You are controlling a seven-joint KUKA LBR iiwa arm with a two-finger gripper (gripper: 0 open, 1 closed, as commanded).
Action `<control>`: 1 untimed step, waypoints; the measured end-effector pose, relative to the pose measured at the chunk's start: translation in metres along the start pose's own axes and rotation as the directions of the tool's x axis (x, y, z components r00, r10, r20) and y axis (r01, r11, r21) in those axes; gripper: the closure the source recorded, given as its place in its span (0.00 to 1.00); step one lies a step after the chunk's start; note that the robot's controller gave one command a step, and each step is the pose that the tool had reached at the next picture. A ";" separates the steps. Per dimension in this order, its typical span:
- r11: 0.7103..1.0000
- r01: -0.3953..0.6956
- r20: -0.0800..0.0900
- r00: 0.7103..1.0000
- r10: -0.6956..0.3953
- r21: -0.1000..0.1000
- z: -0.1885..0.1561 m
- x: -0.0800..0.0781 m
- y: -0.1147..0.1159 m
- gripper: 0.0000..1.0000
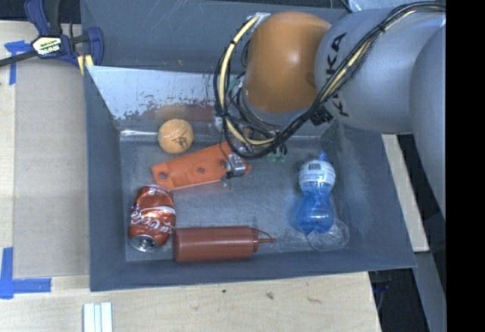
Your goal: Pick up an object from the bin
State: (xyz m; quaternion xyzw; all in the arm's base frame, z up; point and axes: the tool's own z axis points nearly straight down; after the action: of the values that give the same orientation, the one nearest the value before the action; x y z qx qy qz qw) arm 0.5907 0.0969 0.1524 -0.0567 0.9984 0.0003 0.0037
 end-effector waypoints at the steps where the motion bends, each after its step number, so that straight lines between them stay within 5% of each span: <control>1: 0.998 -0.062 -0.005 0.998 0.062 -0.002 0.082 0.001 0.007 0.00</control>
Offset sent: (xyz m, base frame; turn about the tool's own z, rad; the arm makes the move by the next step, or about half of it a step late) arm 0.0203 0.0081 -0.0824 0.0008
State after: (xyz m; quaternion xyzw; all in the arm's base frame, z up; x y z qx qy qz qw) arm 0.5891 0.1040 0.0705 -0.0258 0.9997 0.0011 0.0012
